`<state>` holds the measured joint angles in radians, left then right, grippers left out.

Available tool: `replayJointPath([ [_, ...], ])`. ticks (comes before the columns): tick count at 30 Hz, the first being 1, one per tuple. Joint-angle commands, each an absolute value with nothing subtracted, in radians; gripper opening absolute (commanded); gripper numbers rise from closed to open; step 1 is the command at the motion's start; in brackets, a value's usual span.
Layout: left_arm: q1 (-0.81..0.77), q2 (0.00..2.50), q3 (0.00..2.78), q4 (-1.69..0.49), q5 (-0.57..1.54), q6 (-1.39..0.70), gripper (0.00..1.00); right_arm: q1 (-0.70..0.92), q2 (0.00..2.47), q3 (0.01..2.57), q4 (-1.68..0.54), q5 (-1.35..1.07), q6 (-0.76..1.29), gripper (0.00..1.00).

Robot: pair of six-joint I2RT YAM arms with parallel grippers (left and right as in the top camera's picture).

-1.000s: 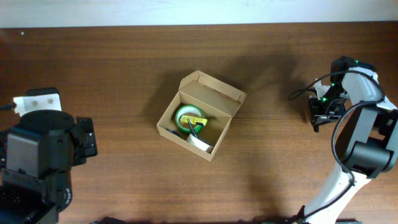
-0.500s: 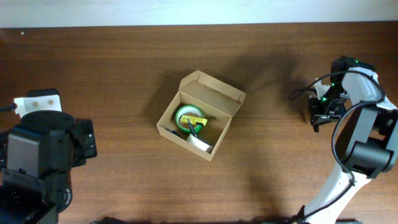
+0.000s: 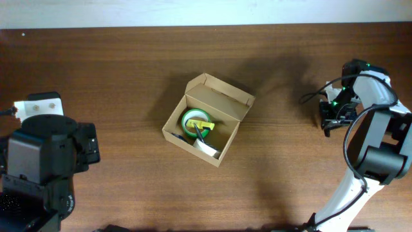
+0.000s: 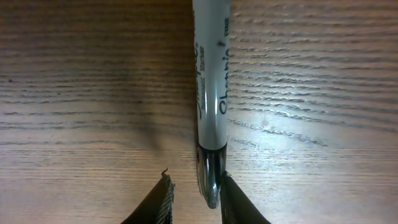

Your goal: Pack container

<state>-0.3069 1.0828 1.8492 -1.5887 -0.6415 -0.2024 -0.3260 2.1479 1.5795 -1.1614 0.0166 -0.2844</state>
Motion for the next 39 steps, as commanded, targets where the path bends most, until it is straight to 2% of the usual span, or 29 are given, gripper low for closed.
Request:
replayJointPath([
  [1,-0.303,1.084,1.846,-1.587,-0.663,-0.186,0.99,-0.329,2.156,1.557,-1.147,0.01,-0.276,0.25],
  [9,-0.303,1.084,1.846,-1.587,-0.663,-0.186,0.99,-0.329,2.156,1.554,-1.132,0.01,-0.276,0.24],
  [12,-0.303,1.084,1.846,-1.587,-0.663,-0.186,0.99,-0.329,2.156,1.554,-1.131,0.01,-0.276,0.14],
  [17,-0.303,1.084,1.846,-1.587,-0.663,-0.186,0.99,-0.329,2.156,1.554,-1.126,0.007,-0.276,0.04],
  [39,-0.303,1.084,1.846,-1.588,-0.663,-0.185,0.99,-0.329,2.149,1.612,-1.179,-0.015,-0.26,0.04],
])
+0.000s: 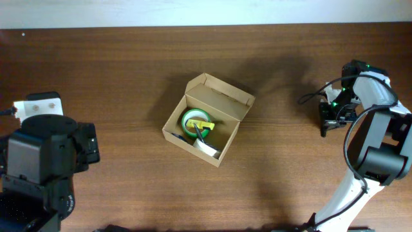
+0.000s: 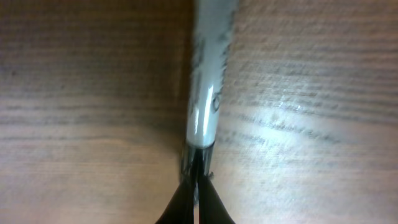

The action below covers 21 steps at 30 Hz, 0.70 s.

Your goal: Pack container

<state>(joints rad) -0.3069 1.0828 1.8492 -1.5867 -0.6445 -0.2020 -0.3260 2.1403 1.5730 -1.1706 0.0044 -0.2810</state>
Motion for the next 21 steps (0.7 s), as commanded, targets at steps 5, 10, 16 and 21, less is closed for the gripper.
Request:
replayJointPath([
  [5,-0.303,1.084,1.846,-1.587,-0.663,-0.185,0.99,-0.327,2.127,1.682,-1.231,-0.04,-0.253,0.04],
  [10,-0.303,1.084,1.846,-1.586,-0.663,-0.186,1.0,-0.327,2.087,1.747,-1.265,-0.068,-0.253,0.04],
  [16,-0.303,1.084,1.846,-1.587,-0.663,-0.186,1.0,-0.327,2.074,1.758,-1.264,-0.068,-0.249,0.04],
  [21,-0.303,1.084,1.846,-1.587,-0.662,-0.186,0.99,-0.328,2.077,1.757,-1.254,-0.068,-0.246,0.34],
])
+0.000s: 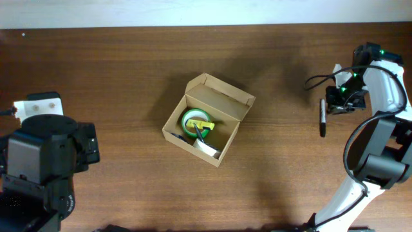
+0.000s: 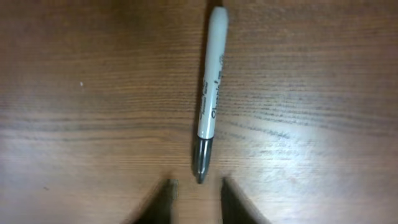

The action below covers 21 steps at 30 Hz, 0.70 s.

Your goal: Pack container

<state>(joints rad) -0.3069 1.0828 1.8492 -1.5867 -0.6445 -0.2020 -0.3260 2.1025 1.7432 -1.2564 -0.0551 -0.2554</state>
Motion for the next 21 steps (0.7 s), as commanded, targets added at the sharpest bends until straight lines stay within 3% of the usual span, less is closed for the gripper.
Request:
replayJointPath([
  [1,-0.303,1.084,1.846,-1.588,-0.662,-0.186,0.99,-0.329,2.08,1.757,-1.254,-0.068,-0.246,0.39],
  [4,-0.303,1.084,1.846,-1.588,-0.662,-0.186,1.0,-0.329,2.094,1.75,-1.254,-0.068,-0.246,0.46],
  [21,-0.303,1.084,1.846,-1.587,-0.662,-0.186,0.99,-0.329,2.214,1.692,-1.232,-0.06,-0.247,0.46],
])
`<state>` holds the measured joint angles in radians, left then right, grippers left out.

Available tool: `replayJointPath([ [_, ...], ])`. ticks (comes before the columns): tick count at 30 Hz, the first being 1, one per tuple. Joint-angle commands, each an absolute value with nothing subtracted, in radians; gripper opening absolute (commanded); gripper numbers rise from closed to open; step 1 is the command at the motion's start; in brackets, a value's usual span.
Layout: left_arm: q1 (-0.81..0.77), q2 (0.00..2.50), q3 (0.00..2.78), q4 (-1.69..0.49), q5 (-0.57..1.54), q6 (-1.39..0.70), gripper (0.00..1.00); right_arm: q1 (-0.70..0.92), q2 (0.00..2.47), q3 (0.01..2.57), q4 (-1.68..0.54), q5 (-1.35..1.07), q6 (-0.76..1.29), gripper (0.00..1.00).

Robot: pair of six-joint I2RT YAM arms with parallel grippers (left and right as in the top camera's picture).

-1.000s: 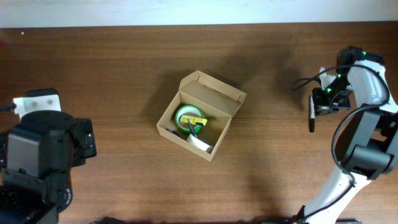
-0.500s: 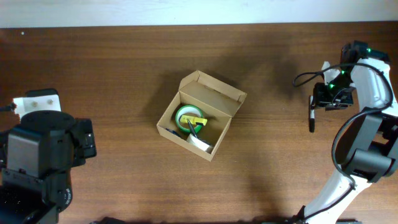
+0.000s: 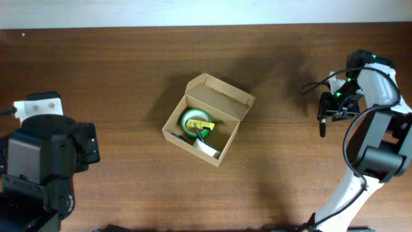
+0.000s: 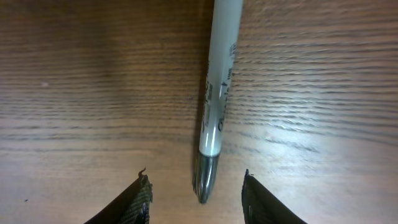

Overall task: Pack container
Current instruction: 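Lift the black marker with the right gripper off the table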

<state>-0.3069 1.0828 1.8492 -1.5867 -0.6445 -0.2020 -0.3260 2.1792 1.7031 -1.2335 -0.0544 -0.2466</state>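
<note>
An open cardboard box stands mid-table, holding a green tape roll, a yellow piece and something white. A grey marker with a dark cap lies flat on the wood at the far right; its end pokes out below the right arm. My right gripper hangs low over it, open, with one finger on each side of the cap tip and neither touching it. The left arm sits at the left edge, its fingers hidden.
A white block lies by the left arm at the table's left edge. Bare wood stretches between the box and the marker. The table's far edge runs along the top.
The right gripper was higher and back from the marker with a narrower gap. Now it is down close to the table, its jaws wider and astride the cap tip. The marker has not moved.
The right gripper stood open around the marker's cap end, low on the table. Then it was shut on the cap tip. After that it was open and raised away, with the marker lying loose on the wood. Now it is down again, open around the tip.
</note>
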Motion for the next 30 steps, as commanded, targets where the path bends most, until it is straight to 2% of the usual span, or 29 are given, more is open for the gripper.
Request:
replayJointPath([
  [1,-0.303,1.084,1.846,-1.587,-0.662,-0.186,0.99,-0.329,2.22,1.692,-1.234,-0.06,-0.247,0.45],
  [23,-0.303,1.084,1.846,-1.587,-0.662,-0.186,0.99,-0.329,2.278,1.692,-1.213,-0.069,-0.247,0.41],
  [28,-0.303,1.084,1.846,-1.587,-0.662,-0.186,0.99,-0.329,2.282,1.691,-1.202,-0.072,-0.247,0.36],
  [30,-0.303,1.084,1.846,-1.587,-0.662,-0.186,0.99,-0.329,2.282,1.691,-1.2,-0.072,-0.246,0.31],
])
